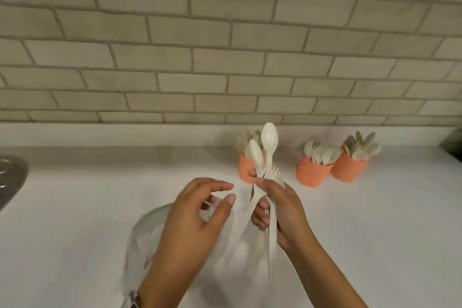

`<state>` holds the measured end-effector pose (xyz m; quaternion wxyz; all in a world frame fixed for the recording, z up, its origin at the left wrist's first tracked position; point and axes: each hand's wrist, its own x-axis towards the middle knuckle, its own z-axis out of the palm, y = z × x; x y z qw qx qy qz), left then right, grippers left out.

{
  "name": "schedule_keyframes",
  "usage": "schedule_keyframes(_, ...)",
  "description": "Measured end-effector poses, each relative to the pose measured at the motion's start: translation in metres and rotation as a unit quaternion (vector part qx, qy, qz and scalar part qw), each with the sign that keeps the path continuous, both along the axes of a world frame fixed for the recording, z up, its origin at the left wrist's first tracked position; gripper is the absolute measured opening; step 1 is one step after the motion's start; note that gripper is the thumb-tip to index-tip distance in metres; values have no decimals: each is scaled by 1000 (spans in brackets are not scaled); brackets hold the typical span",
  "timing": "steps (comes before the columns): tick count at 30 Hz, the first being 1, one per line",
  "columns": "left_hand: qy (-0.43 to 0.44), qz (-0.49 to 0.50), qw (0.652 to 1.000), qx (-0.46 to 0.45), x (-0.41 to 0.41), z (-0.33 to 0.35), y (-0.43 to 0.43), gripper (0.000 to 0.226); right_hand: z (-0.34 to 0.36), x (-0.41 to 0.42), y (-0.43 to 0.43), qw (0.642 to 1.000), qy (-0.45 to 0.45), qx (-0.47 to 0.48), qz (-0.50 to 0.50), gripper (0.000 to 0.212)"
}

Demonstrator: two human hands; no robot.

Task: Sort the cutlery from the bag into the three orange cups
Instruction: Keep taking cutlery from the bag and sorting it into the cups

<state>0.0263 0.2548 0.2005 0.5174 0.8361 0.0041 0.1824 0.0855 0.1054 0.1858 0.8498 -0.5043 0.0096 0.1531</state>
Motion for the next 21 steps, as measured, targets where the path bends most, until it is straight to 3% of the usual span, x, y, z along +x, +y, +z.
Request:
schedule_keyframes(4,39,-91,994,-46,17,-11,-57,18,-3,-3,-33,999,10,-27,-42,17)
schedule_keyframes(11,99,-130,983,-85,44,-23,-126,29,-11,1,-109,996,10,-62,-62,13)
schedule_keyframes(14,123,-148,976,-100,57,-25,-159,31,-13,6,-147,996,9,-66,-59,25)
schedule_keyframes(18,178,-147,948,-220,78,-24,-203,24,-16,17,-202,996,-3,-77,-55,37)
schedule_keyframes(21,183,-114,941,-262,94,-26,-231,14,-20,28,-245,995,-4,-82,-50,39)
